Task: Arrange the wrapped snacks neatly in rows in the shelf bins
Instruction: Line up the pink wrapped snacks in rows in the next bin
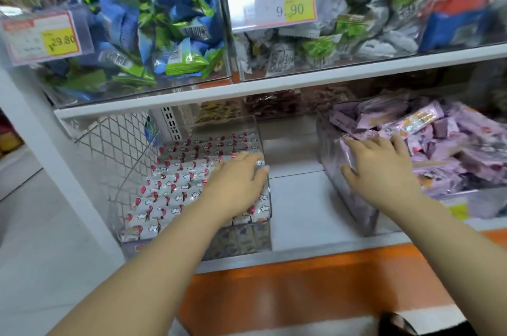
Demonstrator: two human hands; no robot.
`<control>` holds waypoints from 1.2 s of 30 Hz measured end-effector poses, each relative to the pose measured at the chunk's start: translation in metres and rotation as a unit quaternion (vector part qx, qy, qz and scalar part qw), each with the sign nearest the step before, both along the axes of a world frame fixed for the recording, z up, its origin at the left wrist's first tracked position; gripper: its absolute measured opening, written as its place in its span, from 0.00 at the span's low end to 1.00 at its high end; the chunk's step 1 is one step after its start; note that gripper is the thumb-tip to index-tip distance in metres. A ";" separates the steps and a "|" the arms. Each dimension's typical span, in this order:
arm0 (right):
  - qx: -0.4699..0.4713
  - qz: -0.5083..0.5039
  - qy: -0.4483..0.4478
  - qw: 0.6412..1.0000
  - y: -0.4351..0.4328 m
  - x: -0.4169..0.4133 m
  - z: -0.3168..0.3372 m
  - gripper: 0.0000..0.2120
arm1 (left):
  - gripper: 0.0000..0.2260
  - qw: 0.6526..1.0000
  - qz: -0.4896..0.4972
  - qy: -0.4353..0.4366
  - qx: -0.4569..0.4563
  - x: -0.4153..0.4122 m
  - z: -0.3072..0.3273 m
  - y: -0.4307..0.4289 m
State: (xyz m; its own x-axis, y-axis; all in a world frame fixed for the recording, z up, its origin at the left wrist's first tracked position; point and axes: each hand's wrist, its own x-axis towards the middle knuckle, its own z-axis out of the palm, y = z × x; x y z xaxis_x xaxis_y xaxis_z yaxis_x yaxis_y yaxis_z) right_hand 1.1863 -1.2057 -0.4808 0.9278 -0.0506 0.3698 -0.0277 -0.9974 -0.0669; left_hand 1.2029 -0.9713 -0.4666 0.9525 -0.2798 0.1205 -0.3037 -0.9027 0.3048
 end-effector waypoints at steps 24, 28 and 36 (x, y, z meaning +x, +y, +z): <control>0.213 0.314 0.090 0.921 0.064 -0.003 0.016 0.14 | 0.17 0.990 -0.027 -0.025 -0.137 -0.008 -0.006 -0.014; 0.216 0.319 0.034 0.922 0.043 -0.014 0.029 0.13 | 0.16 0.999 -0.024 -0.006 -0.038 -0.014 -0.001 -0.004; 0.178 0.271 -0.002 0.946 -0.007 -0.030 0.032 0.14 | 0.19 0.993 -0.042 -0.073 0.083 -0.031 0.019 -0.017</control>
State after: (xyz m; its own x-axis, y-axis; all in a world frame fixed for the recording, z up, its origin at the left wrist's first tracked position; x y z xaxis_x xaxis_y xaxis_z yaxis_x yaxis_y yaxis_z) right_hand 1.1563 -1.2128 -0.4488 0.8517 0.3102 0.4224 0.4821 -0.7797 -0.3995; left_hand 1.1721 -0.9887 -0.4478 0.9010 -0.3844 0.2010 -0.4094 -0.9067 0.1014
